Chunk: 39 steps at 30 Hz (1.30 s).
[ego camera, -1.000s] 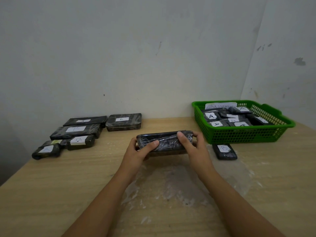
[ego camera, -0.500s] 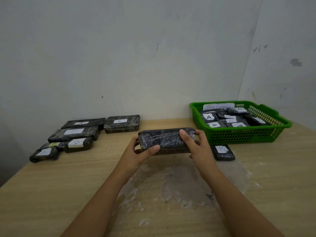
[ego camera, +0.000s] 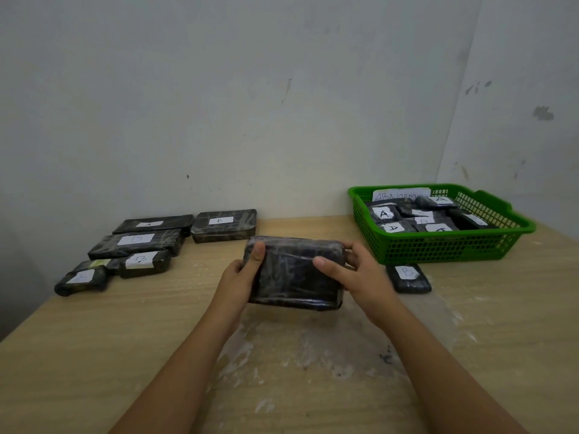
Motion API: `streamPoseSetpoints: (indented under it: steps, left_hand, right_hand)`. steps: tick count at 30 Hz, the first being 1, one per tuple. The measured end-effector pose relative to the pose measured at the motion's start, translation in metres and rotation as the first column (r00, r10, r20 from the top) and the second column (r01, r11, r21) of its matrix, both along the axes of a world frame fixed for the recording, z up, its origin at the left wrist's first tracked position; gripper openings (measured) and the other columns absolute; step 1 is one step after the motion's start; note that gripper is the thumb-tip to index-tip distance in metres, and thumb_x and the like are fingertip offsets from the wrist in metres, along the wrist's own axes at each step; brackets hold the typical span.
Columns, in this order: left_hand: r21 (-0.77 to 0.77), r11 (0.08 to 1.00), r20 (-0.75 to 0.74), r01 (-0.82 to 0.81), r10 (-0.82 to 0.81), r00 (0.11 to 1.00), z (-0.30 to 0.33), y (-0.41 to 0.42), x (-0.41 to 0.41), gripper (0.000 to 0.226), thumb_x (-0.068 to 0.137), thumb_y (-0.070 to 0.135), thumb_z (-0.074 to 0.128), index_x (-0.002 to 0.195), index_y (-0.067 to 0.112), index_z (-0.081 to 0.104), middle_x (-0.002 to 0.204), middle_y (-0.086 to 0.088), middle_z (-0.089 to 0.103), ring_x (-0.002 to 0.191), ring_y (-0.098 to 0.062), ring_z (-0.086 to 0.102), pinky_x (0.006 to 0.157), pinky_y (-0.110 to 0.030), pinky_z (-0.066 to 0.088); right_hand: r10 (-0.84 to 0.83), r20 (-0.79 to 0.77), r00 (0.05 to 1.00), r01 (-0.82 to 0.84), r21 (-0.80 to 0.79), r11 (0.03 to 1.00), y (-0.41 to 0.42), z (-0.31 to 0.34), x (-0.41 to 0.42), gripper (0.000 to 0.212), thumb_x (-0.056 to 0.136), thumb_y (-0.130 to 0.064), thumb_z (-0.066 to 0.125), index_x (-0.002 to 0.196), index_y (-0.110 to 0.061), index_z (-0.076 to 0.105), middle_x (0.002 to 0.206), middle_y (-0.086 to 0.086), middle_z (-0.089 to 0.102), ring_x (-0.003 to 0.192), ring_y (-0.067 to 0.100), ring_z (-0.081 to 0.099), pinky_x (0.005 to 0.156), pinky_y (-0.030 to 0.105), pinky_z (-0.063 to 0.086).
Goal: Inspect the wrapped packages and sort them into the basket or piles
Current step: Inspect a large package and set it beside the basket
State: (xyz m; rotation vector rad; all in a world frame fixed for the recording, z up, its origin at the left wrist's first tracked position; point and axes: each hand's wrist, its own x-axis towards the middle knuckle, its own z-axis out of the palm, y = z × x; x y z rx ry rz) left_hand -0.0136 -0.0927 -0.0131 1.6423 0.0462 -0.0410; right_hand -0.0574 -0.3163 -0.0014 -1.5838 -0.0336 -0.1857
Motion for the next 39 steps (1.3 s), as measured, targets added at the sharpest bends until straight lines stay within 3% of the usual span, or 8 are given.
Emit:
streamPoseSetpoints:
  steps: [4,8,11,14,19,26,32,39]
  left_hand:
    - [-0.036,0.998,-0.074,0.046,-0.049,0.996,0.003,-0.001,-0.002,0.113,0.042,0.095,0.072,0.120,0.013,0.068,0.112,-0.005,0.077,0.102,-0.025,0.075,0.095,-0.050,0.059]
    - [-0.086,0.985,-0.066,0.151,-0.157,0.985,0.006,-0.003,-0.008,0.084,0.064,0.061,0.089,0.129,0.014,0.061,0.118,-0.005,0.076,0.103,-0.024,0.075,0.096,-0.050,0.059]
    - [-0.130,0.980,-0.034,0.152,-0.157,0.987,0.006,-0.005,-0.010,0.080,0.062,0.043,0.088,0.129,0.011,0.059,0.119,-0.009,0.075,0.102,-0.025,0.076,0.096,-0.049,0.059]
    - [-0.132,0.978,-0.029,0.159,-0.164,0.986,0.006,-0.007,-0.012,0.082,0.061,0.044,0.089,0.129,0.010,0.059,0.119,-0.010,0.075,0.102,-0.027,0.076,0.094,-0.053,0.059]
    - [-0.131,0.984,-0.017,0.124,-0.127,0.992,0.004,-0.009,-0.011,0.078,0.061,0.045,0.087,0.126,0.008,0.062,0.115,-0.010,0.076,0.099,-0.028,0.076,0.092,-0.052,0.060]
    - [-0.141,0.980,-0.036,0.143,-0.149,0.988,0.003,-0.010,-0.011,0.076,0.064,0.043,0.086,0.127,0.009,0.061,0.115,-0.009,0.076,0.098,-0.027,0.077,0.086,-0.049,0.062]
    - [-0.144,0.983,-0.046,0.113,-0.121,0.992,0.002,-0.008,-0.010,0.078,0.059,0.039,0.087,0.125,0.009,0.057,0.120,-0.010,0.072,0.098,-0.026,0.076,0.085,-0.049,0.063]
    - [-0.134,0.984,-0.056,0.119,-0.127,0.990,-0.002,-0.008,-0.007,0.082,0.058,0.040,0.089,0.126,0.009,0.057,0.119,-0.011,0.072,0.098,-0.026,0.076,0.086,-0.046,0.062]
  right_hand:
    - [0.014,-0.025,1.000,-0.011,0.128,0.992,0.002,-0.001,0.003,0.064,0.068,-0.035,0.086,0.123,-0.015,0.060,0.105,0.004,0.079,0.098,0.023,0.076,0.082,0.040,0.061]
    - [-0.012,-0.028,1.000,0.018,0.218,0.976,0.000,0.000,0.005,0.060,0.073,-0.035,0.083,0.124,-0.009,0.062,0.107,0.011,0.078,0.099,0.029,0.076,0.080,0.039,0.061]
    - [-0.033,-0.036,0.999,0.041,0.250,0.967,0.000,-0.001,0.007,0.054,0.079,-0.028,0.083,0.124,-0.005,0.063,0.105,0.013,0.078,0.096,0.031,0.076,0.078,0.040,0.062]
    - [-0.039,-0.039,0.998,0.048,0.259,0.965,-0.001,-0.003,0.008,0.050,0.082,-0.022,0.082,0.124,-0.003,0.062,0.104,0.015,0.078,0.094,0.033,0.076,0.077,0.041,0.062]
    - [0.003,-0.051,0.999,0.009,0.231,0.973,-0.002,-0.002,0.007,0.068,0.069,-0.034,0.085,0.127,-0.007,0.060,0.109,0.012,0.077,0.099,0.029,0.076,0.088,0.046,0.061]
    - [0.019,-0.044,0.999,-0.010,0.213,0.977,-0.006,-0.004,0.007,0.064,0.073,-0.013,0.087,0.129,-0.009,0.058,0.111,0.014,0.076,0.098,0.032,0.076,0.086,0.046,0.062]
    - [0.054,-0.049,0.997,-0.049,0.096,0.994,-0.006,-0.007,0.009,0.078,0.062,-0.032,0.090,0.132,-0.022,0.055,0.117,0.004,0.073,0.100,0.018,0.075,0.087,0.038,0.062]
    - [0.029,-0.052,0.998,-0.025,0.064,0.998,-0.004,-0.013,0.012,0.074,0.072,-0.012,0.091,0.134,-0.024,0.053,0.113,0.002,0.073,0.098,0.015,0.075,0.086,0.039,0.063]
